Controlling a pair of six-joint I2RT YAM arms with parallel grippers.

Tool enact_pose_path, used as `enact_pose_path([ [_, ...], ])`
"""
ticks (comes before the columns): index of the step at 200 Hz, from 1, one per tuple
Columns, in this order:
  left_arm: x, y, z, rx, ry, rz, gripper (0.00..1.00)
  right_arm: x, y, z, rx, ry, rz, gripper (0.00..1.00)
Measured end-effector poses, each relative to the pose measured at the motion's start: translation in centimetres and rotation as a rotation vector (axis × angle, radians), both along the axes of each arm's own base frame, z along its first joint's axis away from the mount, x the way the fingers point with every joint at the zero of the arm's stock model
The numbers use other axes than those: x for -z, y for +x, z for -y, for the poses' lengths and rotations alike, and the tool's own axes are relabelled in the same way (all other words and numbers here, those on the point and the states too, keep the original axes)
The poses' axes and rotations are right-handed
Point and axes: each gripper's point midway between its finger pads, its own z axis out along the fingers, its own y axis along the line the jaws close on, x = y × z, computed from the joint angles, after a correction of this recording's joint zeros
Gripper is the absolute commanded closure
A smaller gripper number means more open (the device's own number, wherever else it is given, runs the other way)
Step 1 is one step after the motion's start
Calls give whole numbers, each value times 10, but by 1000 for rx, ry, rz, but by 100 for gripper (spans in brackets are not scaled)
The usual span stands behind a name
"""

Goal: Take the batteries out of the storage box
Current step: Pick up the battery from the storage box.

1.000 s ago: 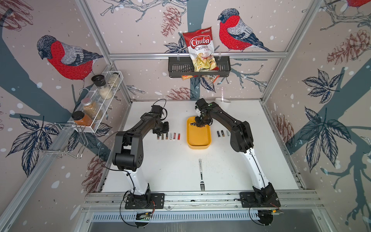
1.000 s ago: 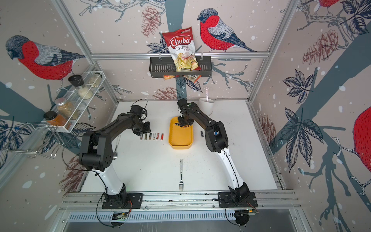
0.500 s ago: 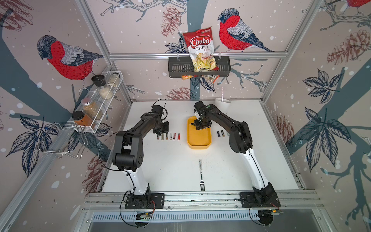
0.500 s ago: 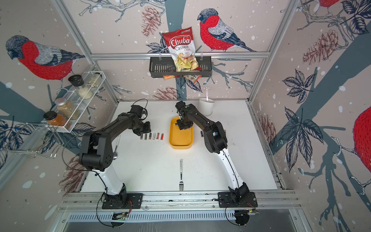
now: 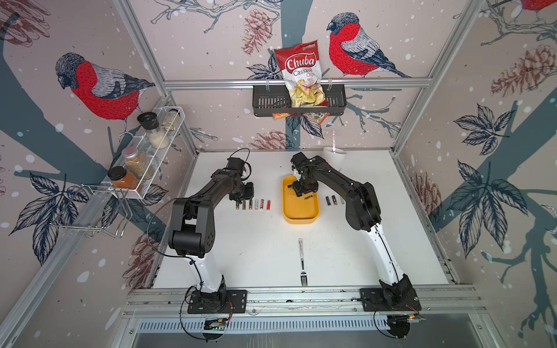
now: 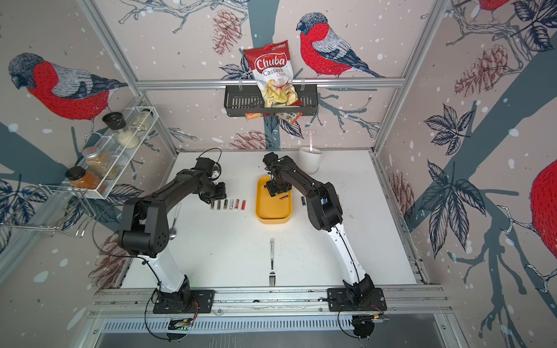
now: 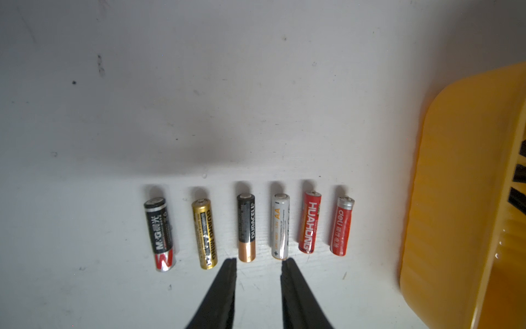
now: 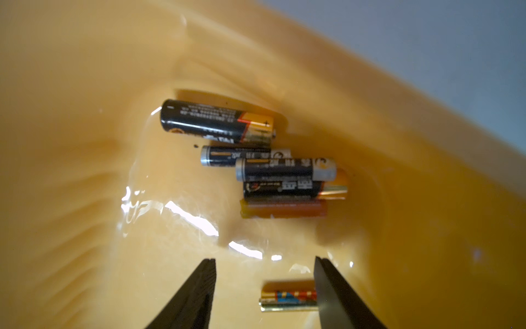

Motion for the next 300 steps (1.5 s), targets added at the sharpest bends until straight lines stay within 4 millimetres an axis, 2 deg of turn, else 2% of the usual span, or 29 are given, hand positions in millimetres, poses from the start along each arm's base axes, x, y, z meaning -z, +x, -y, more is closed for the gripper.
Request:
enact_pose_path([
  [41,-2,0,0,0,-1,5,68,-11,-1,4,10,-37,27,42],
  [70,-2,-1,1,2,0,3,68,-17,-3,9,100,-48,25,45],
  [152,-2,-1,2,9,0,4,68,-9,-6,13,287,-30,-24,51],
  [253,0,-1,2,10,0,6,68,2,-15,22,339,-63,-69,53],
  [300,0,-1,2,12,1,6,68,9,-23,21,332,-72,-94,56],
])
